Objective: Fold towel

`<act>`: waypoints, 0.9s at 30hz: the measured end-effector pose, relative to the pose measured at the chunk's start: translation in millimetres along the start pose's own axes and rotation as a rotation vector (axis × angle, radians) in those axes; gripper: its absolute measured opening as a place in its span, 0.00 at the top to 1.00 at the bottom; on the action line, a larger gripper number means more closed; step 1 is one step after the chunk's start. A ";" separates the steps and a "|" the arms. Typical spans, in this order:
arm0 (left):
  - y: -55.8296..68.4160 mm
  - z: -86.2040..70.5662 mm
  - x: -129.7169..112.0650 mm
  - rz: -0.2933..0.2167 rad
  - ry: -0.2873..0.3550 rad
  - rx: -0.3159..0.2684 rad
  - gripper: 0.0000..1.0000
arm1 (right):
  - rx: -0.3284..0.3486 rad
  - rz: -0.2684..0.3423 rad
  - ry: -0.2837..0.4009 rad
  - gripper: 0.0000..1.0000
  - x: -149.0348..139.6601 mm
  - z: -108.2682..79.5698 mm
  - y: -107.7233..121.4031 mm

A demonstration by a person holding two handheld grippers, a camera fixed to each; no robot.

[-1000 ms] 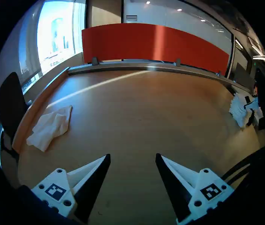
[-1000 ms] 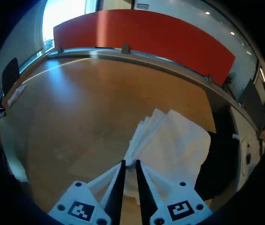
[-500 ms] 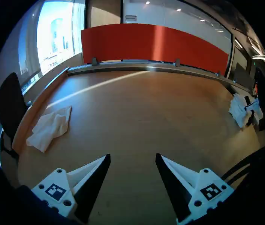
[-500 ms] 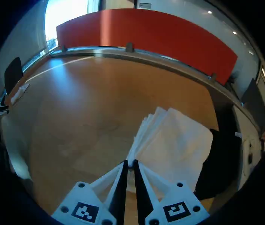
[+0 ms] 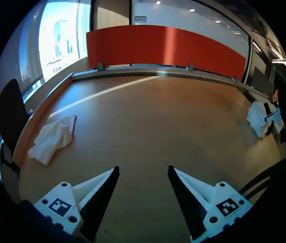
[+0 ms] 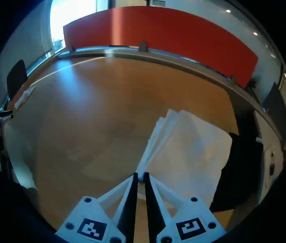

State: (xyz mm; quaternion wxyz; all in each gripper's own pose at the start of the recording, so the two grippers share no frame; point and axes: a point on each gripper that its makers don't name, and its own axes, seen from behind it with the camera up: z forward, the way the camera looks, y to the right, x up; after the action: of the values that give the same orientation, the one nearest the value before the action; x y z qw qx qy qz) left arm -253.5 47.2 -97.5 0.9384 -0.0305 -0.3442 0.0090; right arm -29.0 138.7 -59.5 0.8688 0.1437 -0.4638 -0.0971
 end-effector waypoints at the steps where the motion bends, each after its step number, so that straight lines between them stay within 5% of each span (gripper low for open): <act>1: 0.1 -0.1 -0.1 0.000 0.000 0.000 0.11 | 0.001 0.002 -0.003 0.88 -0.9 0.9 -0.3; 20: -1.5 -0.7 0.0 -0.001 -0.001 0.004 0.11 | -0.002 0.030 -0.007 0.85 -7.2 10.2 -2.5; 24: -1.9 -0.6 1.2 0.005 0.002 0.007 0.11 | -0.013 0.050 0.032 0.68 2.9 4.0 -2.7; 27: -3.0 -0.2 2.5 0.002 0.004 0.007 0.11 | -0.027 0.065 0.073 0.41 12.0 -4.2 -1.7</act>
State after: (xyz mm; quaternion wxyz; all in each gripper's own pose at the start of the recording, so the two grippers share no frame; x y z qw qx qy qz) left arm -251.5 44.3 -95.9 0.9392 -0.0275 -0.3420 0.0111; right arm -18.9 134.1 -53.0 0.8898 0.1202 -0.4347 -0.0699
